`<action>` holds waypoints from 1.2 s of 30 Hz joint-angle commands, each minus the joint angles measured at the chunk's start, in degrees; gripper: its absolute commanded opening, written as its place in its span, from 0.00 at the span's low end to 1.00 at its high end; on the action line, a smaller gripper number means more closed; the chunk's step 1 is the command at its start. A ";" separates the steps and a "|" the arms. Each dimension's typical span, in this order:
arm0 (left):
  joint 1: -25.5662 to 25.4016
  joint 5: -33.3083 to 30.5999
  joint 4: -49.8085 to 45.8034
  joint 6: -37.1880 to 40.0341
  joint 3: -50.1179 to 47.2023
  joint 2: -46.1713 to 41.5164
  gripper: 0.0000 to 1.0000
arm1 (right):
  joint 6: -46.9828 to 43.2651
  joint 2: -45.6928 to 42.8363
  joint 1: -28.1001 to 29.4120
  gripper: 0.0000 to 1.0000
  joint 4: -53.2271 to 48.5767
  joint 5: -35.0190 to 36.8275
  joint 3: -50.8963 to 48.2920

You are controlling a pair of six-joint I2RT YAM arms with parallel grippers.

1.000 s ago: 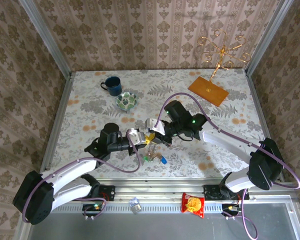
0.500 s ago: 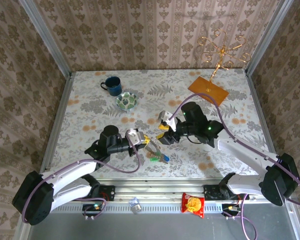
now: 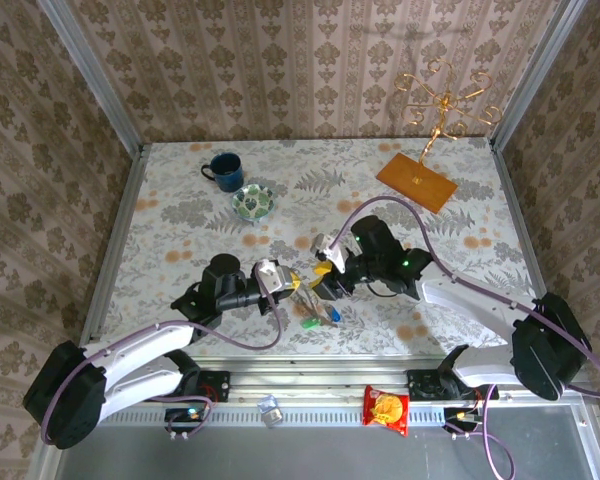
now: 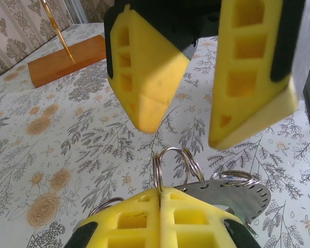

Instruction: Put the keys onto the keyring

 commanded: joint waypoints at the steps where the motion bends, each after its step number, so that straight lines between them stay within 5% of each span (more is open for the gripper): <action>1: -0.36 -0.62 2.26 -1.24 -0.06 -0.98 0.00 | -3.60 1.09 1.14 0.45 0.32 -0.82 2.41; 12: -0.46 -1.25 2.23 -1.18 0.05 -0.54 0.00 | -17.25 -2.03 4.35 0.40 -5.17 -8.42 -0.98; 17: -0.54 -1.06 2.49 0.06 -0.31 -0.89 0.00 | -13.38 -5.41 0.12 0.36 1.67 -4.35 -2.90; 21: -0.63 -0.83 2.59 1.20 -0.39 -1.07 0.00 | -15.39 -3.00 -0.62 0.50 1.01 2.04 -0.68; 26: -0.80 -0.39 2.83 1.64 -0.50 -0.98 0.00 | -18.52 1.90 -0.61 0.56 -1.91 -0.41 2.98; 36: -0.81 -1.40 2.67 1.64 -0.54 -1.16 0.00 | -22.17 6.14 -0.28 0.54 -8.58 -7.39 6.16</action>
